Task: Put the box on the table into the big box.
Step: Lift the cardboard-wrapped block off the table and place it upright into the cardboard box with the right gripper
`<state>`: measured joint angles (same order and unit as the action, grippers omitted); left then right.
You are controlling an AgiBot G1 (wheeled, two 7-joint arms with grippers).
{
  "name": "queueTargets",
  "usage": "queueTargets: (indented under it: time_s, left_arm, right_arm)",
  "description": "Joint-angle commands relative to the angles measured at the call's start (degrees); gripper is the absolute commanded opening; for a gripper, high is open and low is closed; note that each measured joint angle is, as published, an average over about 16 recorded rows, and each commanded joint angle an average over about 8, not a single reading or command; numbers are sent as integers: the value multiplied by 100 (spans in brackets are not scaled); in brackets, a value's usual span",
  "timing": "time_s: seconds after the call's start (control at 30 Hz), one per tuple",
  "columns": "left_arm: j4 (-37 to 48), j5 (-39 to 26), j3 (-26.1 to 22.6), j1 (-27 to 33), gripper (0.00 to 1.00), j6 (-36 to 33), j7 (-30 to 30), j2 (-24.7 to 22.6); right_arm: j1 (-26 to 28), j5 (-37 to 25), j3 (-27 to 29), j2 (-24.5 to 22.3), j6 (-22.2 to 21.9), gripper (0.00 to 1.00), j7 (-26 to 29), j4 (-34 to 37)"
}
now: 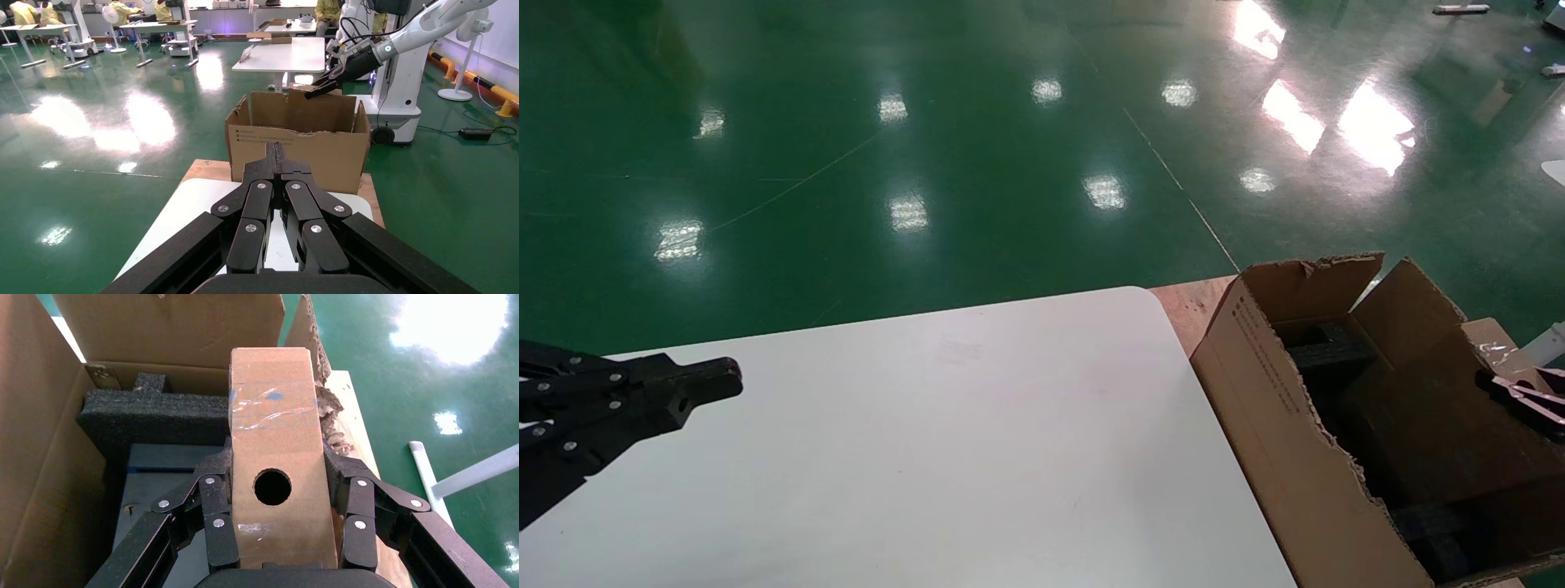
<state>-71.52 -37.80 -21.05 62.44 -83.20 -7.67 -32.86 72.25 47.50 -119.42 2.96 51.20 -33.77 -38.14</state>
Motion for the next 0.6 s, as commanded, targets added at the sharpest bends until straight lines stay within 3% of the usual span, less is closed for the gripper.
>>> queueTargets:
  time_s: [0.03, 0.6]
  left_arm:
    - [0, 0, 0, 0, 0, 0, 0, 0]
    - [0, 0, 0, 0, 0, 0, 0, 0]
  right_arm:
    - [-50, 82, -33, 52, 25, 0, -6, 75]
    - [-461, 391, -212, 498, 258, 0, 177, 740]
